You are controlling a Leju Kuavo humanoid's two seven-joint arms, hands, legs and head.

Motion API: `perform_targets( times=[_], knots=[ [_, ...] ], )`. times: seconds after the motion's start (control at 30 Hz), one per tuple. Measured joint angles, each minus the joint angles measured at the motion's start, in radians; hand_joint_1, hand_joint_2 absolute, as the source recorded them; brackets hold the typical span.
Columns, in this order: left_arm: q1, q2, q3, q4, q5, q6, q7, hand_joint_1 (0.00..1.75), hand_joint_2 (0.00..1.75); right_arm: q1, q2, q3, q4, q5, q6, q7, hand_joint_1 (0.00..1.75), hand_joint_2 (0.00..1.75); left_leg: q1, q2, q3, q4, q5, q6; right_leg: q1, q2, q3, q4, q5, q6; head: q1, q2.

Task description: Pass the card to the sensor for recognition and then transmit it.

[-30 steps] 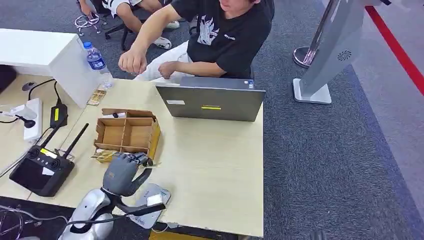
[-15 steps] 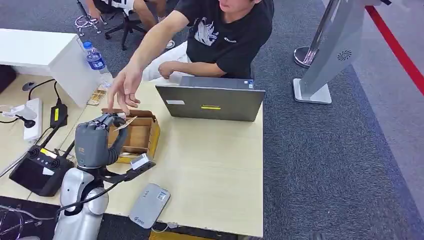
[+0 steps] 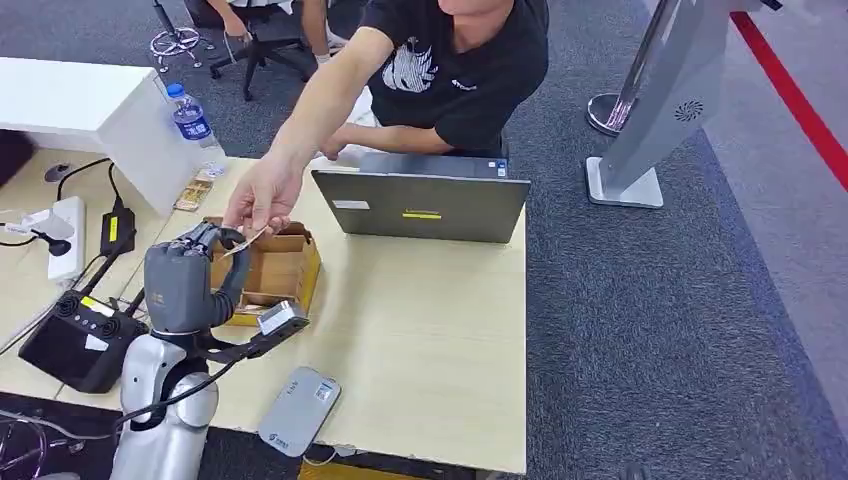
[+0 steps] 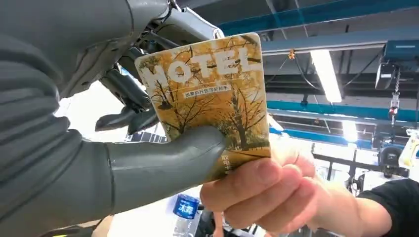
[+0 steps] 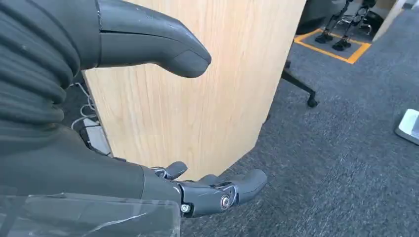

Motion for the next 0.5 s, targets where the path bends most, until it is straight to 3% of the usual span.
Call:
perform_targets(
  times=[0.5],
  knots=[
    [0.030, 0.005, -0.010, 0.001, 0.006, -0.071, -0.074, 0.00, 1.75, -0.001, 0.000, -0.003, 0.000, 0.002, -0.001, 0.001, 0.00, 1.75, 0.000, 0.000, 0.000, 0.000, 0.000, 0.000, 0.000, 0.000, 0.000, 0.000, 0.000, 0.000, 0.000, 0.000]
  ],
)
